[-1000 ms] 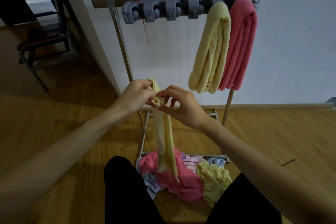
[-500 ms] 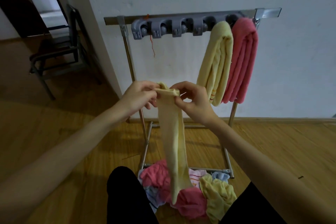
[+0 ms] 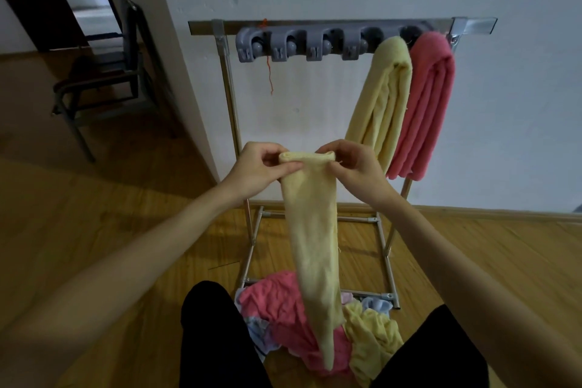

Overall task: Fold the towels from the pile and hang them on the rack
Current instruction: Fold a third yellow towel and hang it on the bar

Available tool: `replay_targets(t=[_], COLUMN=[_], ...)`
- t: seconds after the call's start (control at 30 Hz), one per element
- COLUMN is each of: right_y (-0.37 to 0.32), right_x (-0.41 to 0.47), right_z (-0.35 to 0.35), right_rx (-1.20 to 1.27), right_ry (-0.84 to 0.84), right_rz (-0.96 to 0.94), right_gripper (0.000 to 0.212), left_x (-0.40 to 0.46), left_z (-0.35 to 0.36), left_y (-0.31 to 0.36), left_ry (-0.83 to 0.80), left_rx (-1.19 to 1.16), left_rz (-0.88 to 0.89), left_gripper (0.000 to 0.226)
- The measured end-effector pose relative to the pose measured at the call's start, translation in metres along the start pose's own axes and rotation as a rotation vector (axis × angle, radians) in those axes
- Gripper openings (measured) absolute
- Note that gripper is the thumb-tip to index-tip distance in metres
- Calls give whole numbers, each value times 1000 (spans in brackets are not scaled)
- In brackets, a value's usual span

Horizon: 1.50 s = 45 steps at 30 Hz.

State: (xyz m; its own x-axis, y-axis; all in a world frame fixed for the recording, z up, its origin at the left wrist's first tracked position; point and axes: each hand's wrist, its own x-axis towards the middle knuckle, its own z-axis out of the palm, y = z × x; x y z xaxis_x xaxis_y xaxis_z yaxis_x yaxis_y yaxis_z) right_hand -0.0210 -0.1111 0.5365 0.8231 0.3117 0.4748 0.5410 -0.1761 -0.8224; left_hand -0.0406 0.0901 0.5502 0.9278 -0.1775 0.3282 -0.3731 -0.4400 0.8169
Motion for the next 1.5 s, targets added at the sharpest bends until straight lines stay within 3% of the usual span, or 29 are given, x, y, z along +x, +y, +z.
replay_targets(t=[0.1,0.3,0.43,0.6,0.7,0.9,1.07,1.13,1.3,1.4,1.5], right_y=[-4,-7,-7,-9,-18,-12,26,51,112,127,126], right_x=[1,7,12,19,24,23,-3,-17,-55,-70,-69], right_z=[-9,-15,-6,2,3,-13,-28,-33,-23,-8,7], right_rx=[-18,-4,23,70,93,109,89,-13,-260,-271,-293], right_ry=[-80,-85,-79,-57,-41,136,560,599,366,230,92], right_rz=[45,50,109,142,138,175,362,455,714,795,888], right_gripper=[23,11,15,19,14,16,12,11,11,13,37], left_x=[5,3,-12,-45,-59,-40,-26,-19,7,22,30], left_z=[8,8,3,23,43,81,67,56,31,13,-2], left_y=[7,12,-15,-98,-130,-161,-167,-164,-119,-84,-55], left_ry=[77,51,-83,-183,-247,-189,-13,42,206,69,-142], left_rx=[21,-79,-114,-100,-89,17,-33,15,286,408,548], left_rz=[48,24,-82,-333,-394,-545,-426,-361,-60,38,59], left_gripper=[20,24,33,37,32,36,13,17,22,22,20])
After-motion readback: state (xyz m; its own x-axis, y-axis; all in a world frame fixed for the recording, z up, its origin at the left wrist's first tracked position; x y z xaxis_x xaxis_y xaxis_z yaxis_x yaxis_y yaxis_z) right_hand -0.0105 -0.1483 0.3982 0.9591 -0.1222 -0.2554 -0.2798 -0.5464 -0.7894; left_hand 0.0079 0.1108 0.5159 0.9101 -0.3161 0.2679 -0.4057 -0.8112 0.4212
